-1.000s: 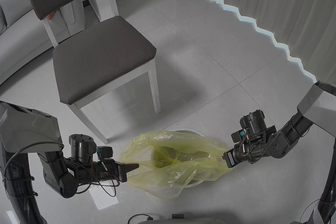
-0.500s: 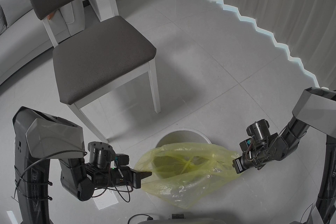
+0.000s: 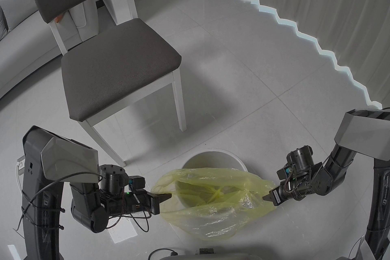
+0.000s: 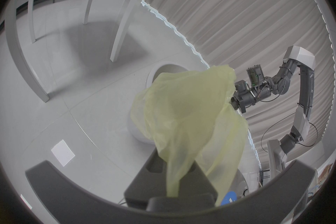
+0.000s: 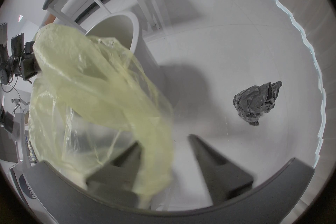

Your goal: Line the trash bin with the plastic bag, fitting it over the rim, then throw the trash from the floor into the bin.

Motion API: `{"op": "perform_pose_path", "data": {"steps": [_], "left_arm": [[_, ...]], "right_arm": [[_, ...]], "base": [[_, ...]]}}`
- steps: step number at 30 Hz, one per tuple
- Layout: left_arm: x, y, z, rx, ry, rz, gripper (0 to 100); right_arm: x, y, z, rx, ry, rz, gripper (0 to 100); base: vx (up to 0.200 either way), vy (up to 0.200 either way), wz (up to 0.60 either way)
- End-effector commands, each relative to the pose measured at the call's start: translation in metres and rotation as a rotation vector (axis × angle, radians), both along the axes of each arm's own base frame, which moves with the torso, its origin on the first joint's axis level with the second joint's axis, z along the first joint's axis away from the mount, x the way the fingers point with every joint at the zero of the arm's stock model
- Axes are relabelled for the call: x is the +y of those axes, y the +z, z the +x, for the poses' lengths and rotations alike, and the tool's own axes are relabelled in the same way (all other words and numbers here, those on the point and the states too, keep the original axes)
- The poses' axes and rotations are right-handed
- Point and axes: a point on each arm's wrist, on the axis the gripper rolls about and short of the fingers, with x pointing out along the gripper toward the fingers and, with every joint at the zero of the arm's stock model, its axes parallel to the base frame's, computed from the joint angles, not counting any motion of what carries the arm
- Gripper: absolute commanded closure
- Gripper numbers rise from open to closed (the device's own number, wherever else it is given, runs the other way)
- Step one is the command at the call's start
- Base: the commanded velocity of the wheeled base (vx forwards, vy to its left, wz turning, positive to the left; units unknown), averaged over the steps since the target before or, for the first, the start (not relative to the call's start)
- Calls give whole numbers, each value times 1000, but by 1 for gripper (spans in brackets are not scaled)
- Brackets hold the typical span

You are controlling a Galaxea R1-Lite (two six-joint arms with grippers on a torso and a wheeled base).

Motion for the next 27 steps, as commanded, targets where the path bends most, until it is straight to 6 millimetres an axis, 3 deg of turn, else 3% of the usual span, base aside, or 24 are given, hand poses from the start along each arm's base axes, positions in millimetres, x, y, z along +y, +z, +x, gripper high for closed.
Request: {"op": "perform_pose_path", "data": {"steps": [1, 2, 3, 5, 9, 10, 14, 15, 21, 27], "left_arm": [[-1, -3, 1, 4, 1, -1, 100], [-1, -4, -1, 5, -3, 2, 100], [-1, -4, -1, 5, -3, 2, 100], [-1, -4, -2, -19, -5, -10, 100], [0, -6, -2, -62, -2, -26, 100], [0, -6, -3, -63, -3, -26, 0], [0, -6, -8, -52, -9, -22, 0], [0, -5, -12, -50, -15, -20, 0], [-6, 4, -17, -69, -38, -24, 0], [-9, 10, -17, -88, -41, -29, 0]], "right_arm": [[-5, 10, -6, -13, -11, 4, 0], [-12, 24, -10, -41, -25, 10, 0], [-12, 24, -10, -41, -25, 10, 0], [-18, 53, -16, -111, -37, 33, 0], [-10, 91, -21, -228, -5, 79, 0], [-1, 98, -21, -252, 24, 92, 0], [28, 111, -20, -297, 103, 126, 0], [45, 115, -18, -321, 146, 142, 0], [84, 99, 2, -319, 221, 158, 0], [102, 85, 4, -288, 275, 170, 0]], "base": [[0, 0, 0], [0, 0, 0], [0, 0, 0], [0, 0, 0], [0, 0, 0], [0, 0, 0], [0, 0, 0], [0, 0, 0], [0, 0, 0], [0, 0, 0]]}}
